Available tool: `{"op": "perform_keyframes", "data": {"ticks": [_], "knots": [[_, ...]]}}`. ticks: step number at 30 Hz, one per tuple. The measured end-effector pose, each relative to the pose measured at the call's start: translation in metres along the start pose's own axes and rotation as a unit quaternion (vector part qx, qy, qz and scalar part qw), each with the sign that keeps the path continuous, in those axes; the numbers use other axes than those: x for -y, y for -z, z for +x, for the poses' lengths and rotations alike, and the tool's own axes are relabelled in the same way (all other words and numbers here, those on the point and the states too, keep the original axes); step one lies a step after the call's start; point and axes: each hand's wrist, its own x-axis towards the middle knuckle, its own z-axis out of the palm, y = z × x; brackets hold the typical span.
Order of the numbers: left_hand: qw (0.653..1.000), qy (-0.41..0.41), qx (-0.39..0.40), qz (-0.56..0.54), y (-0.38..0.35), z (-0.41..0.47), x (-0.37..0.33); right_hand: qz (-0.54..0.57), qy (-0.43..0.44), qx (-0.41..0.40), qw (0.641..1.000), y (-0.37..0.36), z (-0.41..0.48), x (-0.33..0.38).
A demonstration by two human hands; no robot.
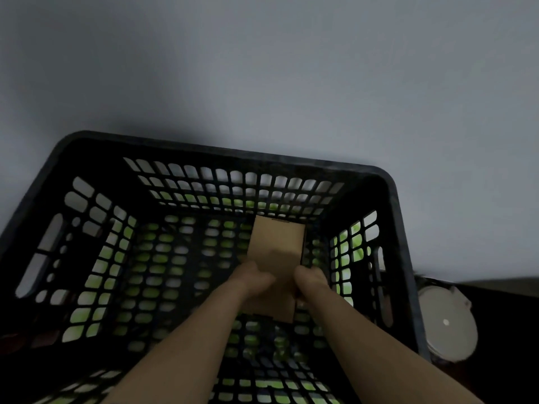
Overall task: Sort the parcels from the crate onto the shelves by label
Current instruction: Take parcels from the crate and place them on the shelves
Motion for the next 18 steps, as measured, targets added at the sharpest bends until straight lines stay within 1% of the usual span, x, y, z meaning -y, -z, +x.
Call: {"op": "perform_keyframes", "data": {"ticks": [2,4,6,9,11,14,16,18], "knots": [[0.993,0.015,-0.007,-0.117,0.004,-0.007,-0.001,0.022,0.003,0.014,1.000,-0.002,-0.007,-0.002],[0.982,0.037,0.015,-0.186,0.011,-0.018,-0.002,0.045,0.016,0.011,0.999,0.001,-0.020,-0.002],[0.979,0.035,0.023,-0.198,0.024,-0.038,-0.003,0.092,0.024,0.030,0.995,0.006,-0.039,0.000],[0.984,0.043,-0.004,-0.171,0.044,-0.073,-0.002,0.138,0.040,0.096,0.985,0.017,-0.075,0.008],[0.989,0.038,-0.028,-0.141,0.057,-0.099,0.002,0.154,0.073,0.114,0.979,0.025,-0.100,0.013],[0.994,-0.008,-0.047,-0.101,0.068,-0.145,0.007,0.151,0.143,0.125,0.970,0.036,-0.139,0.022],[0.988,-0.040,-0.065,-0.131,0.072,-0.181,0.011,0.142,0.194,0.140,0.960,0.046,-0.169,0.025],[0.973,-0.080,-0.062,-0.206,0.076,-0.222,0.019,0.147,0.232,0.182,0.944,0.057,-0.197,0.023]]}}
